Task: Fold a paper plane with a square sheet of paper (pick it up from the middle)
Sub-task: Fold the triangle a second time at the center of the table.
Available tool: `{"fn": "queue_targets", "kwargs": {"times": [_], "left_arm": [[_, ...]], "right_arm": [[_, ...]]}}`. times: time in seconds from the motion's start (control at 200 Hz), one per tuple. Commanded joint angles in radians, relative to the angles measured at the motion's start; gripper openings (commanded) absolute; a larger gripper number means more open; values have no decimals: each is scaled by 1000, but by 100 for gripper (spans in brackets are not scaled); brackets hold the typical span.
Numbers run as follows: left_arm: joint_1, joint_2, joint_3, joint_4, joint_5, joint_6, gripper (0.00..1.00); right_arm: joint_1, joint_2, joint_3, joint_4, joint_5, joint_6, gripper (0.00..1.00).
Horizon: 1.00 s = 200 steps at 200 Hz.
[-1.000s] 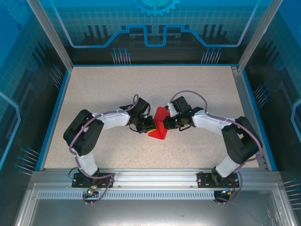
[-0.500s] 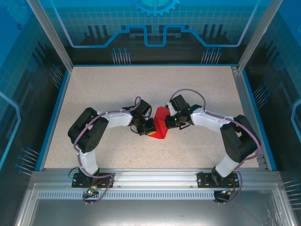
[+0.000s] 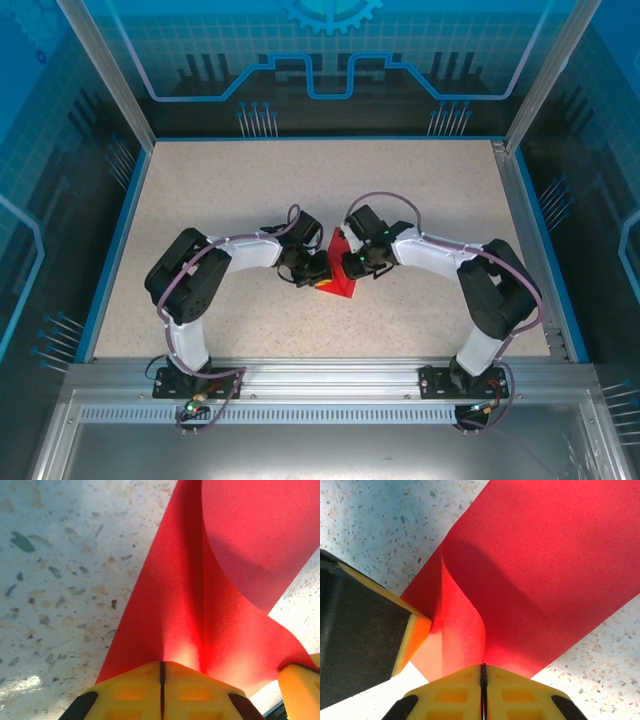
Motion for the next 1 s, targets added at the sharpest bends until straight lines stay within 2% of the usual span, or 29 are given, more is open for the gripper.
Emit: {"fn": "queue_targets", "kwargs": {"times": [0.0,0.09,0.435,0.995], "left_arm": [[-8,12,21,-41,-7,20,9],[-8,12,23,-43,-7,22,9],[-8,21,31,-50,-7,26,8],[-8,19,28,-53,-10,28,8]], "right_arm": [[8,-10,33,-71,51,-27,10],[7,10,55,-105,100,-28,9],[24,70,91,-121,160,-62,9],[32,101,101,-100,205,-86,10]]}}
